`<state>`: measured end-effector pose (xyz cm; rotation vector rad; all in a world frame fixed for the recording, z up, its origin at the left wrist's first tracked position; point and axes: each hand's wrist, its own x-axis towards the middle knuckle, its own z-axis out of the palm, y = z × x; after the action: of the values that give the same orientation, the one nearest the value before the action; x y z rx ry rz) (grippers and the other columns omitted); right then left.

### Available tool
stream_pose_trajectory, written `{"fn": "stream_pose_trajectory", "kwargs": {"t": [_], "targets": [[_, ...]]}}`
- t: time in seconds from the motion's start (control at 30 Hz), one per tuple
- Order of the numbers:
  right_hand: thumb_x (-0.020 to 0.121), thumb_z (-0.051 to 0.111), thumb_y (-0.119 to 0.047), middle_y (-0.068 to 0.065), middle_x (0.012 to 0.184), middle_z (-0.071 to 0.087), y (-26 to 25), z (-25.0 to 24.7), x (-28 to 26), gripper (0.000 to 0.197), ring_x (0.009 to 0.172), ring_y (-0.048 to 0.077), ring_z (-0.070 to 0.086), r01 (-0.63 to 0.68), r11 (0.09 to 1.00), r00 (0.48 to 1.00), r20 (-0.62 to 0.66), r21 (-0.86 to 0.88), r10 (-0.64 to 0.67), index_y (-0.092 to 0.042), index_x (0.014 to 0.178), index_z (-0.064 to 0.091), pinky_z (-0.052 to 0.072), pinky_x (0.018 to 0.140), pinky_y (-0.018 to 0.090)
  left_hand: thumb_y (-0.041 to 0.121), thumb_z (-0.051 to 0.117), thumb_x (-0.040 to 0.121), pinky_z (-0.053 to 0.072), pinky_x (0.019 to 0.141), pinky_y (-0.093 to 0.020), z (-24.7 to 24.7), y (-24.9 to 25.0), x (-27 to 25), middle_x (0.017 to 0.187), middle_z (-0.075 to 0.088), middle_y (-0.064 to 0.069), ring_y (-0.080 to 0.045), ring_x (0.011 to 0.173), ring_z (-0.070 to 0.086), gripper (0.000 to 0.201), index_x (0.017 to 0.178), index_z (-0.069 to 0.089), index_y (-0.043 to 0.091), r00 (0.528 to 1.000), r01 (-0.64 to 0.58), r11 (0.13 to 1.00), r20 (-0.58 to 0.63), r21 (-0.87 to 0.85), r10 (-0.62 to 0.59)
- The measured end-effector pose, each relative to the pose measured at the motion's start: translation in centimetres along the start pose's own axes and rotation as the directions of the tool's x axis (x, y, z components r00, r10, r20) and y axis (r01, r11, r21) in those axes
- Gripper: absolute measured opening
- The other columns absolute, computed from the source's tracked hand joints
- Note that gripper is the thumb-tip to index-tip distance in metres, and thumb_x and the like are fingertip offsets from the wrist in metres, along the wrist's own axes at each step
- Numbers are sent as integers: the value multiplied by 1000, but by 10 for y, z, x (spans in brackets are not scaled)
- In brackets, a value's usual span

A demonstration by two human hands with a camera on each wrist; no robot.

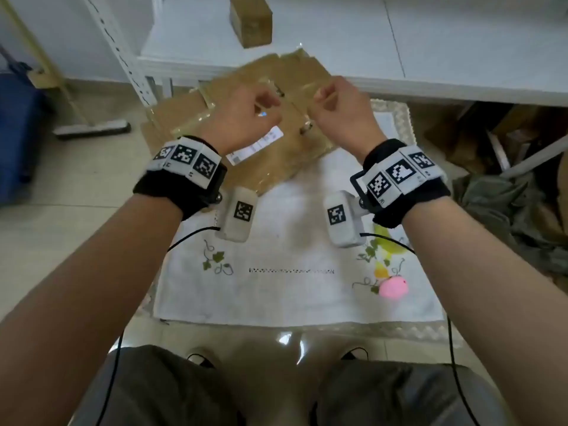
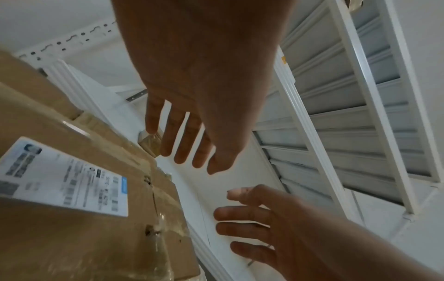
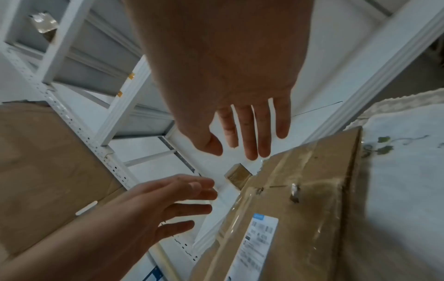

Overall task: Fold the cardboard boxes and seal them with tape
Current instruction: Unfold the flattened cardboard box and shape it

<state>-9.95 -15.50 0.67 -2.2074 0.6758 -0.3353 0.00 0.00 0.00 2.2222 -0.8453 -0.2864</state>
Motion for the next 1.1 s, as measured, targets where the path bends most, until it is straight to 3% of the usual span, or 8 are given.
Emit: {"fn": "stream_pose_trajectory", "kwargs": {"t": [0.13, 0.23, 0.33, 0.47, 0.57, 0.77, 0.93, 1.1], "targets": [[93, 62, -27, -2, 106, 64, 27, 22, 2, 18, 97, 14, 59, 11, 1000, 999, 35, -28, -10, -17, 108, 58, 47, 78, 25, 28, 63, 91, 49, 86, -25, 27, -26, 1, 113, 66, 4, -12, 101, 62, 26, 114, 68, 17, 999, -38, 999, -6, 17, 38], [94, 60, -26, 3, 111, 67, 43, 41, -4, 17, 104, 19, 63, 13, 1000, 997, 74, -25, -11, -15, 107, 59, 52, 93, 33, 32, 63, 93, 45, 68, -18, 40, -42, -3, 111, 66, 8, -11, 98, 63, 25, 113, 68, 19, 999, -51, 997, 5, 54, 51], [89, 60, -19, 7, 105, 70, 57, 57, -13, 3, 101, 24, 67, 3, 1000, 996, 90, -1, -3, -17, 89, 58, 55, 89, 38, 29, 66, 90, 35, 59, -6, 53, -58, -7, 110, 66, 5, -12, 97, 61, 23, 110, 68, 16, 997, -75, 983, -13, 165, 78], [91, 56, -15, 10, 85, 59, 61, 68, -39, 19, 77, 18, 57, -21, 1000, 989, 149, 14, 19, -20, 75, 48, 39, 54, 16, 32, 79, 79, 45, 87, -29, 71, -77, -26, 120, 60, -4, -22, 109, 58, 49, 122, 60, 15, 997, 53, 959, 31, 278, -65], [97, 55, -24, 10, 94, 65, 59, 71, -57, 8, 79, 19, 62, -101, 995, 970, 223, 16, 95, -16, 96, 54, 44, 62, 24, 31, 86, 70, 47, 93, -44, 88, -83, -44, 131, 47, -15, -35, 116, 49, 74, 131, 49, 11, 994, 59, 879, 54, 474, -97], [99, 56, -30, 8, 105, 68, 62, 75, -73, 17, 76, 13, 64, -223, 968, 948, 256, 118, 188, -16, 109, 56, 55, 86, 39, 15, 75, 79, 48, 85, -44, 91, -78, -49, 123, 51, -15, -36, 107, 54, 46, 119, 53, 10, 998, 57, 822, -42, 567, -40], [96, 60, -27, 6, 99, 65, 63, 77, -79, 17, 76, 16, 63, -300, 928, 929, 287, 220, 232, -16, 107, 53, 48, 80, 34, 19, 69, 86, 49, 85, -41, 83, -79, -42, 117, 62, -15, -36, 105, 59, 31, 113, 58, 11, 999, 11, 820, 24, 572, -31], [98, 59, -27, 8, 106, 63, 62, 74, -91, 18, 81, 18, 63, -352, 887, 907, 343, 299, 244, -16, 110, 51, 48, 85, 36, 8, 48, 96, 48, 80, -43, 74, -71, -45, 124, 61, -16, -38, 110, 60, 39, 134, 47, 10, 1000, 4, 726, 8, 688, -12]]}}
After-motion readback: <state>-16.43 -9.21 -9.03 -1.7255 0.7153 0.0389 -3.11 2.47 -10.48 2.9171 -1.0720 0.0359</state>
